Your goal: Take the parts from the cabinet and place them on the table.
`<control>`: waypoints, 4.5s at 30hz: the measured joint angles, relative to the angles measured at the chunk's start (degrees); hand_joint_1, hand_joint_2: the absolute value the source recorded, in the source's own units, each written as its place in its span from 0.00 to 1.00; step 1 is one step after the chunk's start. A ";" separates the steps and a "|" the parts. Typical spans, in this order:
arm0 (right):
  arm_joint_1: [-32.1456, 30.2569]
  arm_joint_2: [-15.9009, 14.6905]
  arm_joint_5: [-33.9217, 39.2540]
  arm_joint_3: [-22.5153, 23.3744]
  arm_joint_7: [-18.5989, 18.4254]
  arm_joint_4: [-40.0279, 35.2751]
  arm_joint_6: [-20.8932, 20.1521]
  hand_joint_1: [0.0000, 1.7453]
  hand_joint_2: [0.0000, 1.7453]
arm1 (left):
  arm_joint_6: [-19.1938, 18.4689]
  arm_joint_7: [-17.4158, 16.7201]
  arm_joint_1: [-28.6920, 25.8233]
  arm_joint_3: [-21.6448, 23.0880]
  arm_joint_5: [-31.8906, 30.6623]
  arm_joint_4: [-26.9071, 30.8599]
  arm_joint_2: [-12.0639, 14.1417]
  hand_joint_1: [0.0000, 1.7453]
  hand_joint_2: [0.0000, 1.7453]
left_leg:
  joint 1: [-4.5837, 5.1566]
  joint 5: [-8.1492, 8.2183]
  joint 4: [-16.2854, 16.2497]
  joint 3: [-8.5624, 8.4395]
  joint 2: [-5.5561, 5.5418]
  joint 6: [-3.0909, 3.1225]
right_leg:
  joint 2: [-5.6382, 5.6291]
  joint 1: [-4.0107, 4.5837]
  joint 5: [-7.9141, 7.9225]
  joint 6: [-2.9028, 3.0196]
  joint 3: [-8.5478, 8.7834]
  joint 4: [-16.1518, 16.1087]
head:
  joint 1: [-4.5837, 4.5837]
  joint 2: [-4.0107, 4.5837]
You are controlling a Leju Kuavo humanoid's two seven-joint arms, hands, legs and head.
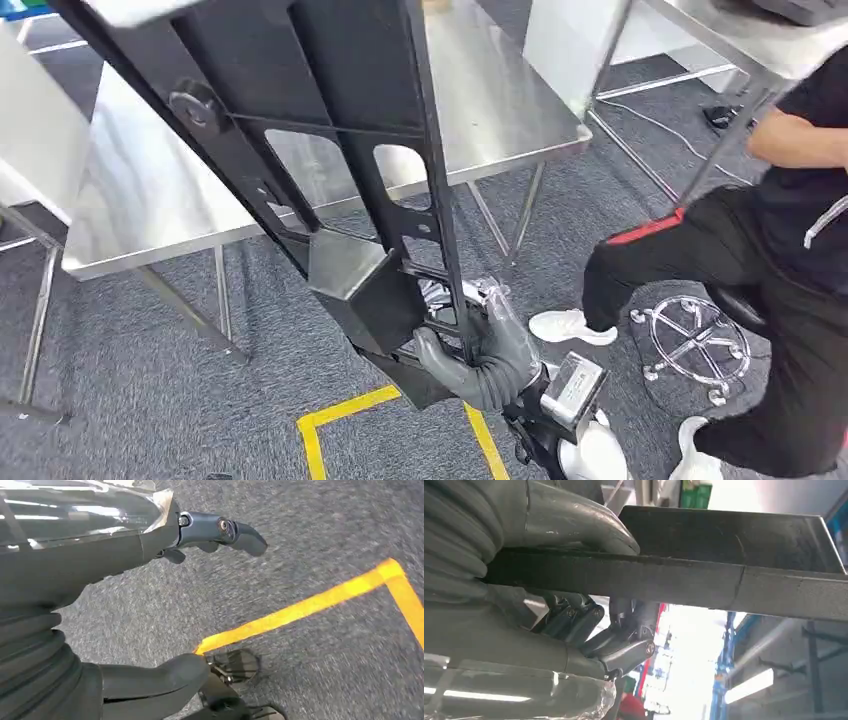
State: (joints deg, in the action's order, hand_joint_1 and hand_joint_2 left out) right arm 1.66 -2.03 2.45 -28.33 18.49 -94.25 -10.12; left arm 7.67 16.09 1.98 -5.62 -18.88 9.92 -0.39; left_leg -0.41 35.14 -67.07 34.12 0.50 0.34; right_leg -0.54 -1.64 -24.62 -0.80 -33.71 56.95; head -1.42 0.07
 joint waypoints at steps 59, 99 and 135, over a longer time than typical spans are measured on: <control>0.86 0.26 -0.09 -1.09 0.07 1.68 0.37 1.00 1.00 | -0.52 -0.59 -0.33 -0.09 0.18 0.20 0.70 0.00 1.00 | 1.79 -9.66 5.62 4.97 -1.51 5.24 | -2.26 1.64 -5.79 0.09 2.18 3.68 | 0.09 0.00; 1.62 0.33 -0.39 -1.49 0.24 2.97 -0.42 1.00 1.00 | -0.09 -2.27 -0.34 -1.07 -0.24 0.20 -0.28 0.00 1.00 | 0.78 -9.08 8.88 -0.48 -2.17 2.74 | 0.92 0.57 -9.54 -1.12 -7.59 19.28 | -0.04 0.00; 1.60 0.33 -1.31 -1.42 0.37 3.15 -1.25 1.00 1.00 | -1.05 -0.85 -0.86 -1.22 0.18 0.20 -0.50 0.00 1.00 | 1.16 -6.52 9.20 -3.39 -2.44 2.15 | 0.50 1.47 -0.57 -1.73 -0.71 1.25 | 0.13 0.00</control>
State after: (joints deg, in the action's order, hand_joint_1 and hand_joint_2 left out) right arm 3.26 -1.71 1.14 -29.75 18.86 -91.10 -11.37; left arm 6.62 15.23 1.12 -6.84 -18.71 10.12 -0.90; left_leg 0.75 28.62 -57.87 30.73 -1.94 2.49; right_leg -0.04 -0.17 -25.19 -2.52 -34.42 58.20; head -1.29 0.07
